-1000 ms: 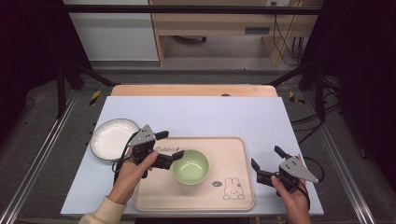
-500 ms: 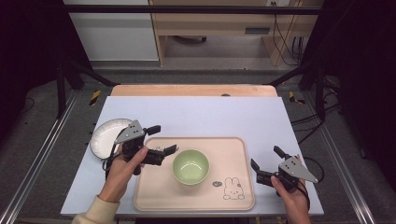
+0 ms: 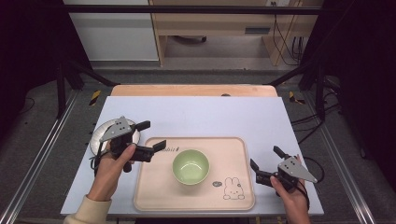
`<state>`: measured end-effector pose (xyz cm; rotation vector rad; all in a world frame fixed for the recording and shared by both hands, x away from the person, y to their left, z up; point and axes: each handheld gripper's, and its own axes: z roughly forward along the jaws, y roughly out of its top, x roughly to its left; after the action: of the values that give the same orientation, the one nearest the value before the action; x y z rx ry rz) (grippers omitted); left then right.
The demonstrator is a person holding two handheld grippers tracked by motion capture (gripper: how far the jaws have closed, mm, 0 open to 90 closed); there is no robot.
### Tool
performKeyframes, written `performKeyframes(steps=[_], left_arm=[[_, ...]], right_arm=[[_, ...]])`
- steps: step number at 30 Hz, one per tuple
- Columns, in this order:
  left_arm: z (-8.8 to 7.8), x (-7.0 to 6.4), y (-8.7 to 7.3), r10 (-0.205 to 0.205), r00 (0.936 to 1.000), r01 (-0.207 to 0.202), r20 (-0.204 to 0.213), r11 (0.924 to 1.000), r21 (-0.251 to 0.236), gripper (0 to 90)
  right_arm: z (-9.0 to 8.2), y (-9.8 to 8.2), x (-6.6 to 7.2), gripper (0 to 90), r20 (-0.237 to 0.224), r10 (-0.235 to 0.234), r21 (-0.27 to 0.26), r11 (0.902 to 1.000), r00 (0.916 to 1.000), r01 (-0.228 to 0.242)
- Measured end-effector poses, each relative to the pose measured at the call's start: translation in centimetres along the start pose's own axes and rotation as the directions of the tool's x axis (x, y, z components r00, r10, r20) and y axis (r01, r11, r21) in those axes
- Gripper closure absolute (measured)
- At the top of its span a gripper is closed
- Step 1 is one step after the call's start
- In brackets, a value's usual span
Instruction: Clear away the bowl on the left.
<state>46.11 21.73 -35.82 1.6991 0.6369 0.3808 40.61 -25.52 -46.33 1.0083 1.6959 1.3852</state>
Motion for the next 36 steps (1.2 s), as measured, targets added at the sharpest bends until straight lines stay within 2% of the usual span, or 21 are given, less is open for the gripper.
performKeyframes(steps=[4,6,10,16,23,25,27,28,33,36], left_arm=[[-1.0,0.8,0.0,0.018,0.9995,-0.019,-0.024,0.9993,-0.032,3.1],[-1.8,1.4,-0.2,0.006,0.9993,-0.008,-0.038,0.9991,-0.043,3.2],[-3.1,2.1,-0.6,0.001,0.9962,-0.005,-0.087,0.9988,-0.048,3.2],[-4.4,2.7,-1.6,0.007,0.9924,-0.013,-0.123,0.9989,-0.045,3.3],[-5.0,3.3,-3.6,0.005,0.9898,-0.008,-0.142,0.9997,-0.023,3.4],[-5.5,3.9,-4.6,-0.024,0.9876,0.019,-0.155,0.9993,-0.034,3.4],[-5.7,4.2,-5.3,-0.026,0.9857,0.022,-0.166,0.9994,-0.026,3.4],[-5.7,4.2,-5.3,-0.026,0.9857,0.022,-0.166,0.9994,-0.026,3.4],[-6.3,4.8,-7.9,-0.013,0.9788,0.016,-0.204,0.9998,0.011,3.7],[-6.5,5.0,-8.6,-0.002,0.9776,0.002,-0.21,1.0,0.0,4.2]], right_arm=[[0.1,0.0,0.0,3.2,-0.002,-0.002,0.001,1.0,1.0,0.002],[0.0,0.0,0.0,3.2,0.0,-0.003,-0.001,1.0,1.0,0.003],[0.0,0.0,-0.1,3.2,0.003,-0.001,-0.004,1.0,1.0,0.001],[0.0,0.0,-0.1,3.2,0.002,-0.002,-0.004,1.0,1.0,0.002],[0.0,0.1,-0.1,3.0,0.004,-0.001,-0.011,0.9999,1.0,0.001],[0.0,0.1,-0.2,3.0,0.006,-0.001,-0.011,0.9999,1.0,0.001],[0.0,0.1,-0.2,2.9,0.005,-0.001,-0.012,0.9999,1.0,0.001],[0.0,0.1,-0.2,2.9,0.005,-0.001,-0.012,0.9999,1.0,0.001],[-0.1,0.1,-0.2,2.9,0.005,0.002,-0.012,0.9999,1.0,-0.002],[0.0,0.1,-0.2,2.9,0.004,-0.001,-0.012,0.9999,1.0,0.001]])
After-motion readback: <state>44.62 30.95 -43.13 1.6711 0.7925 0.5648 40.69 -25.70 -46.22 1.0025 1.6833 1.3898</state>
